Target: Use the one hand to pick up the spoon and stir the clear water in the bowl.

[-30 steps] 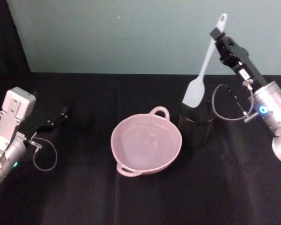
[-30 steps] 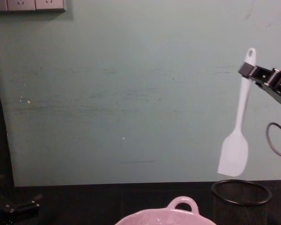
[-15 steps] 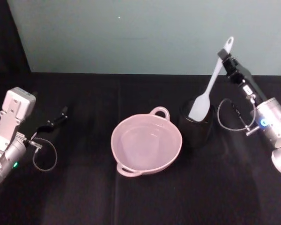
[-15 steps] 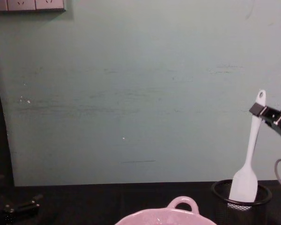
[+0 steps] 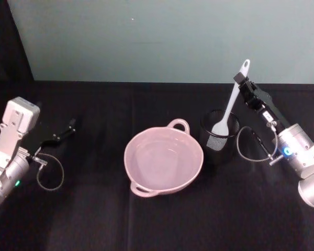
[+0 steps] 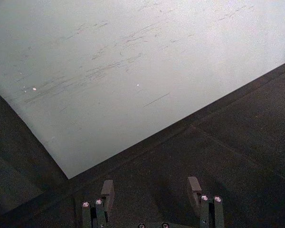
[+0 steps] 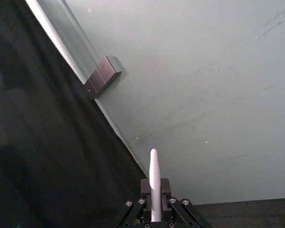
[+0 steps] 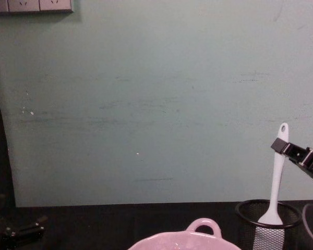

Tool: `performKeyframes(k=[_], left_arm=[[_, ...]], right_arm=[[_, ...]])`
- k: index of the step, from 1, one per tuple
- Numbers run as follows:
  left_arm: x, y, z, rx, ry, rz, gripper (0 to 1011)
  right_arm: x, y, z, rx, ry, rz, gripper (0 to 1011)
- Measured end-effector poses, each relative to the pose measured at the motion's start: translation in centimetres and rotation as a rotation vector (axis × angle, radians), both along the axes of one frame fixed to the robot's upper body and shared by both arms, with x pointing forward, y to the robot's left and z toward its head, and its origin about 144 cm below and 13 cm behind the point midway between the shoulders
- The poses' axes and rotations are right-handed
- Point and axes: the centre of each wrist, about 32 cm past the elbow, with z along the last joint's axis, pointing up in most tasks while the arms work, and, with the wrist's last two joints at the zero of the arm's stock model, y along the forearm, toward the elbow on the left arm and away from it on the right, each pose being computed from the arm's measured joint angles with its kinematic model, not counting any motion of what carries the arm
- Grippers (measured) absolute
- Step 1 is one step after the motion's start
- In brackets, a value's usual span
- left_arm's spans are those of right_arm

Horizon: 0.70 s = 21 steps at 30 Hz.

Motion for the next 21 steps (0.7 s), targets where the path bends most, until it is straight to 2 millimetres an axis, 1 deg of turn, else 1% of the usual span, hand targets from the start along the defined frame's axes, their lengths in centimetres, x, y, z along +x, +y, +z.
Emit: performKeyframes(k=[21], left_arm=[[0.0,0.0,0.0,0.000,0.000,0.000,1011]], right_arm=[[0.0,0.4,-1.4,-0.049,0.006,0.009,122]])
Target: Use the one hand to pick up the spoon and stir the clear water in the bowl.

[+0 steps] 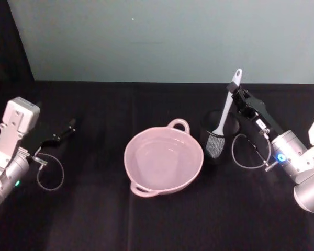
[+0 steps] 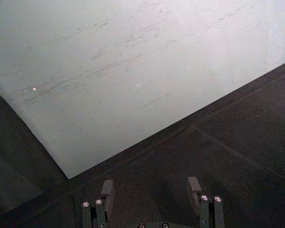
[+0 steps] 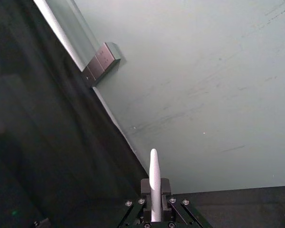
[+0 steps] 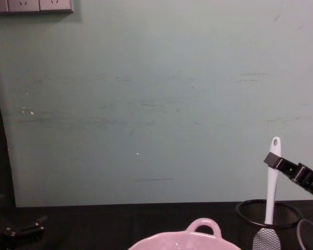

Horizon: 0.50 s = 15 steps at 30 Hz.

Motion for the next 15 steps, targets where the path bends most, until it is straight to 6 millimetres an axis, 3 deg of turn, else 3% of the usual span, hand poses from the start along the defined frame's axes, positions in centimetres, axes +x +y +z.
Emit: performKeyframes(k=[11,15], left_arm=[[0.00,0.00,0.00,0.000,0.000,0.000,1011],[0.00,0.00,0.00,0.000,0.000,0.000,1011]], right_arm=[[0.04,-0.02,-0.05,-0.007,0.005,0.006,125],[0.05,-0.03,-0.02,-0.007,0.004,0.005,217]])
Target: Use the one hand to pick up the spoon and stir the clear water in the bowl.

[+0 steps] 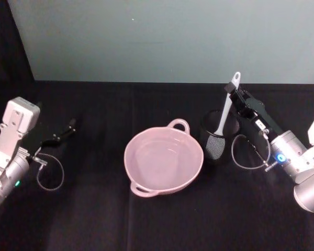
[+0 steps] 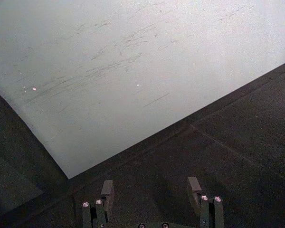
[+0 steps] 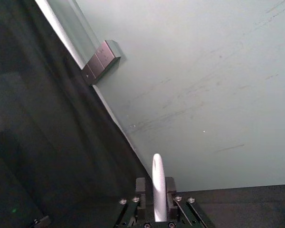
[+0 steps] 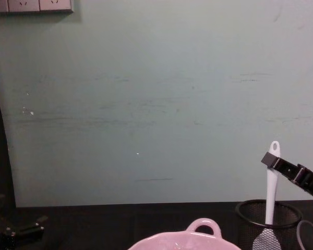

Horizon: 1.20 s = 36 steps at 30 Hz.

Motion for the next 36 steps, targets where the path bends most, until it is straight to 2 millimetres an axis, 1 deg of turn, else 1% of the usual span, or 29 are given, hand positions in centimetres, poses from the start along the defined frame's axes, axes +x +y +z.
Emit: performKeyframes(k=[3,4,7,8,11,12,14,16,20,21,26,30,36], left_arm=[[0.0,0.0,0.0,0.000,0.000,0.000,1011],[0.0,0.0,0.0,0.000,0.000,0.000,1011],[0.0,0.0,0.0,0.000,0.000,0.000,1011],[0.0,0.0,0.0,0.000,0.000,0.000,1011],[0.0,0.0,0.0,0.000,0.000,0.000,1012],[0.0,0.0,0.0,0.000,0.000,0.000,1011],[0.0,0.0,0.0,0.000,0.000,0.000,1011],[0.0,0.0,0.0,0.000,0.000,0.000,1011],[0.0,0.0,0.0,0.000,0.000,0.000,1011],[0.0,0.0,0.0,0.000,0.000,0.000,1011],[0.0,0.0,0.0,0.000,0.000,0.000,1011],[0.0,0.0,0.0,0.000,0.000,0.000,1011],[0.0,0.0,0.0,0.000,0.000,0.000,1011]], right_arm=[[0.0,0.0,0.0,0.000,0.000,-0.001,313],[0.0,0.0,0.0,0.000,0.000,-0.001,373],[0.0,0.0,0.0,0.001,-0.001,-0.001,426],[0.0,0.0,0.0,0.001,-0.001,-0.001,486],[0.0,0.0,0.0,0.001,-0.001,-0.002,543],[0.0,0.0,0.0,0.001,-0.001,-0.002,613],[0.0,0.0,0.0,0.001,-0.001,-0.002,656],[0.0,0.0,0.0,0.001,-0.001,-0.003,754],[0.0,0.0,0.0,0.001,-0.001,-0.003,846],[0.0,0.0,0.0,0.002,-0.001,-0.003,898],[0.1,-0.3,0.2,-0.028,-0.005,0.002,1000],[0.1,-0.5,0.4,-0.073,-0.022,-0.001,1002],[0.1,-1.1,0.8,-0.205,-0.084,-0.055,1002]])
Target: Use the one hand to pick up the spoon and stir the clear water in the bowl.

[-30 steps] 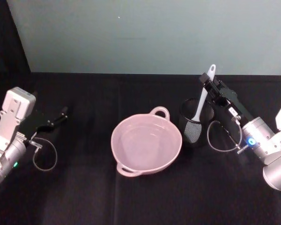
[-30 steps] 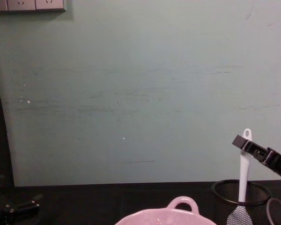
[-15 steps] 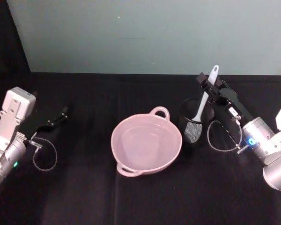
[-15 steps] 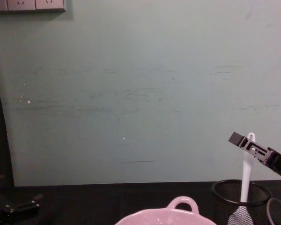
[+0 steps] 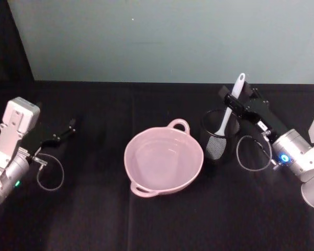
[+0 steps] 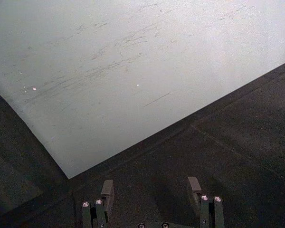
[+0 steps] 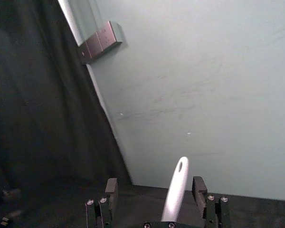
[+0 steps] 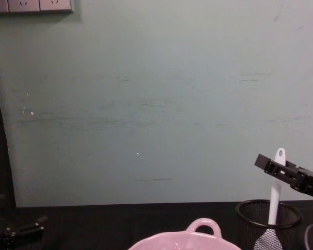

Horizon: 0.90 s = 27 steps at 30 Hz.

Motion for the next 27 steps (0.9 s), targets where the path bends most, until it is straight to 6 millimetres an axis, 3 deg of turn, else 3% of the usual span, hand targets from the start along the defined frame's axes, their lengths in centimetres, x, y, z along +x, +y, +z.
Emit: performKeyframes(k=[17,27], left_arm=[[0.0,0.0,0.0,0.000,0.000,0.000,1011],[0.0,0.0,0.0,0.000,0.000,0.000,1011]], right_arm=[[-2.0,-1.9,1.7,-0.328,-0.194,-0.118,1002],[-4.1,-4.2,2.2,-0.418,-0.201,-0.212,1002]])
